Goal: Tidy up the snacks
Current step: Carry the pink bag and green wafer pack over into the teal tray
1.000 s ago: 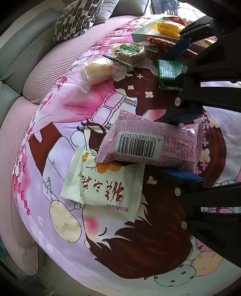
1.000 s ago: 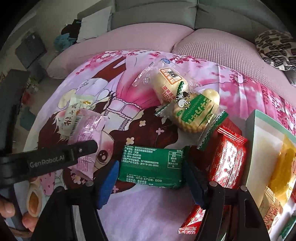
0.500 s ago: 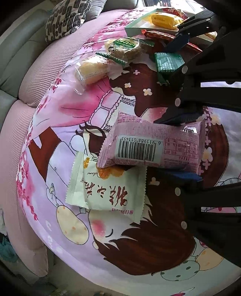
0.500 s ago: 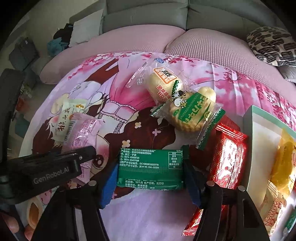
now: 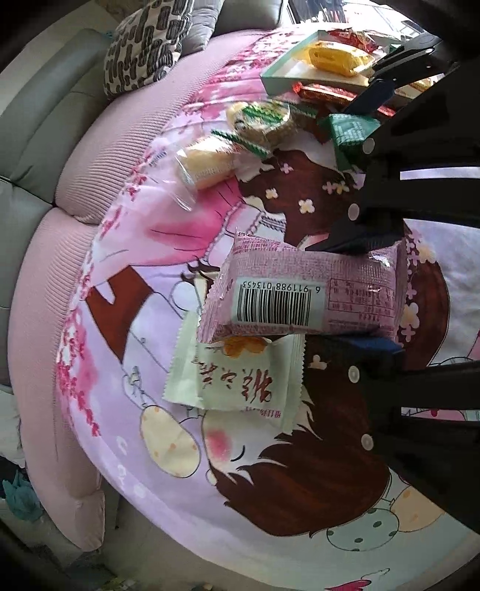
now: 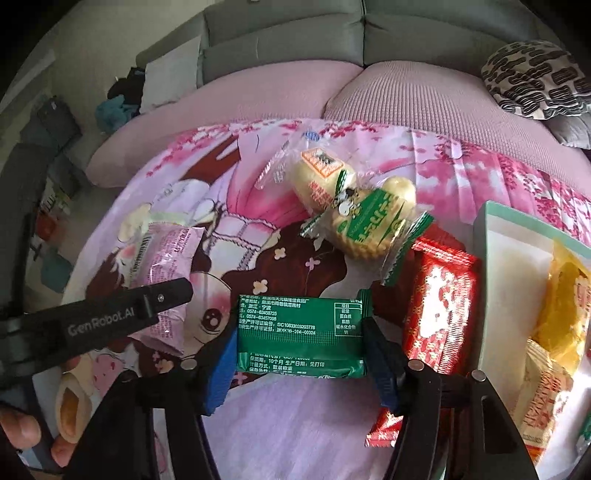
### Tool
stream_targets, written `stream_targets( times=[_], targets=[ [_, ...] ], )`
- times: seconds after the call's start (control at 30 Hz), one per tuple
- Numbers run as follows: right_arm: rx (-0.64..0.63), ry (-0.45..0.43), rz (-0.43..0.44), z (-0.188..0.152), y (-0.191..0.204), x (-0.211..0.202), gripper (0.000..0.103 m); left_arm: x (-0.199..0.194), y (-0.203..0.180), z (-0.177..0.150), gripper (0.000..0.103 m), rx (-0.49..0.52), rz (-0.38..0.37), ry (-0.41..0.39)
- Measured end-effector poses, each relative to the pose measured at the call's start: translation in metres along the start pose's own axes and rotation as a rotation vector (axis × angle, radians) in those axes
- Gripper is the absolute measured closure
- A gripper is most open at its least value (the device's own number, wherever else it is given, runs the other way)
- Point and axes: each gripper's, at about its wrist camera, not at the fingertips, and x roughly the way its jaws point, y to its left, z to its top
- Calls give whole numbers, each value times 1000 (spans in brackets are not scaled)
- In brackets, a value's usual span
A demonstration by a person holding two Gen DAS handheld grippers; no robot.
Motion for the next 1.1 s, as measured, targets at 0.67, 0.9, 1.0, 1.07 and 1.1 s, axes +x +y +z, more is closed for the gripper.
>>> stream_targets(
  times=[0.67,0.9,1.0,1.07,1.1],
  targets=[
    [200,-164,-72,-6,-66,-90,37,-37,-63,-7,64,135,-63,-88],
    [347,-208,-170,-14,-131,-115,37,-36,-108,-20,64,256,-89,-84],
    [409,-221,-215,-22,-160,-125,37,-34,-125,-28,64,301,-105,-78],
    [451,-228,-239,-26,-178,-130,37,-34,-136,-33,64,332,-117,-74],
    [469,-230,-249,-29,-185,-132,37,-33,-141,-35,64,345,-123,-71]
  ],
)
